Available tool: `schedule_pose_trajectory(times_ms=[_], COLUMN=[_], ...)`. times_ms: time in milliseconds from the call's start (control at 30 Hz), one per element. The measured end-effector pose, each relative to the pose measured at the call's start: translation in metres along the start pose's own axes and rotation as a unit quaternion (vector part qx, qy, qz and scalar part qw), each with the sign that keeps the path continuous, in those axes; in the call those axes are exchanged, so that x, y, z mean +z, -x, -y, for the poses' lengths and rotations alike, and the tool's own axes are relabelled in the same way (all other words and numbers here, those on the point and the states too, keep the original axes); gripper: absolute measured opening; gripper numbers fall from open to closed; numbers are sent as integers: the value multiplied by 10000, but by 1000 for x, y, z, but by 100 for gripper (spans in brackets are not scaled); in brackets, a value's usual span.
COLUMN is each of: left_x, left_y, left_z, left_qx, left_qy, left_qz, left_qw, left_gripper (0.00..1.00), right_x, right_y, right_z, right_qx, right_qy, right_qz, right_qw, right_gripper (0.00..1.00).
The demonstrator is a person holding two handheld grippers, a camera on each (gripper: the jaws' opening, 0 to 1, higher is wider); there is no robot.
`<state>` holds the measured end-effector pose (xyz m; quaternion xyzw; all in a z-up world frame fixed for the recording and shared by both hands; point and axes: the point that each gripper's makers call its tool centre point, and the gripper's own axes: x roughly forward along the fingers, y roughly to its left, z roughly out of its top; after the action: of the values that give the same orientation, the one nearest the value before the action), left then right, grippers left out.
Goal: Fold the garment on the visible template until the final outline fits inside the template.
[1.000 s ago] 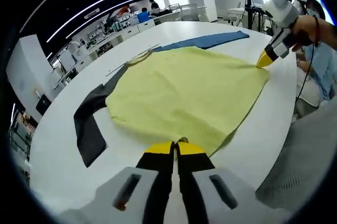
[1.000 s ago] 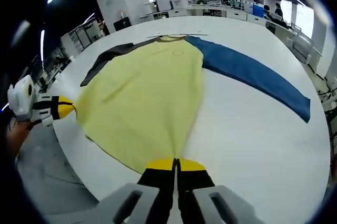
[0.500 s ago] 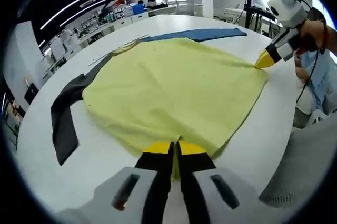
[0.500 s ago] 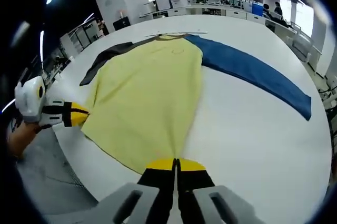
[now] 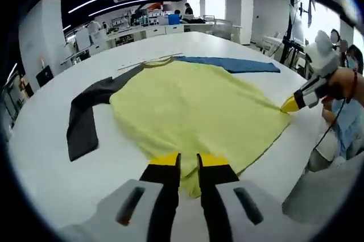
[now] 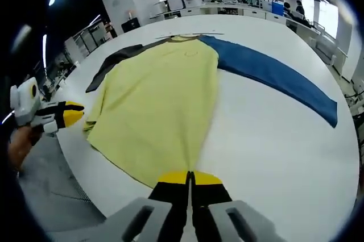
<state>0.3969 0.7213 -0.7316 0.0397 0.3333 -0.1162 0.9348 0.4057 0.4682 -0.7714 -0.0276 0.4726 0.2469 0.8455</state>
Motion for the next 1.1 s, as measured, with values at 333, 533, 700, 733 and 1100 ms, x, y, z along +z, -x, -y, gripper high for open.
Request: schedule_pose_trajectory(times_ms=[333, 533, 700, 733, 1100], left_x=[-28, -36, -33, -31, -29], left_y=[-9, -15, -19, -20, -12], left_z=[-1, 2, 0, 1, 5], left_qx=[108, 62, 21, -45, -377], left_qy=[931, 1098, 1506, 1687, 1772], left_qz=[-386, -559, -516, -481, -518], left_qw=[9949, 9924, 9872, 9845, 9821], left_gripper=[11, 11, 7, 7, 20], right_x=[-1, -4, -5, -5, -7], right_y=[0, -1, -1, -1, -2], right_z=[0, 0, 0, 0, 0], right_qx=[24, 22, 16, 18, 30], right_qy=[-21, 0, -13, -16, -69], right_qz=[-9, -69, -78, -80, -96], right_qw=[10000, 10000, 10000, 10000, 9999], right_gripper=[0, 0, 0, 0, 0])
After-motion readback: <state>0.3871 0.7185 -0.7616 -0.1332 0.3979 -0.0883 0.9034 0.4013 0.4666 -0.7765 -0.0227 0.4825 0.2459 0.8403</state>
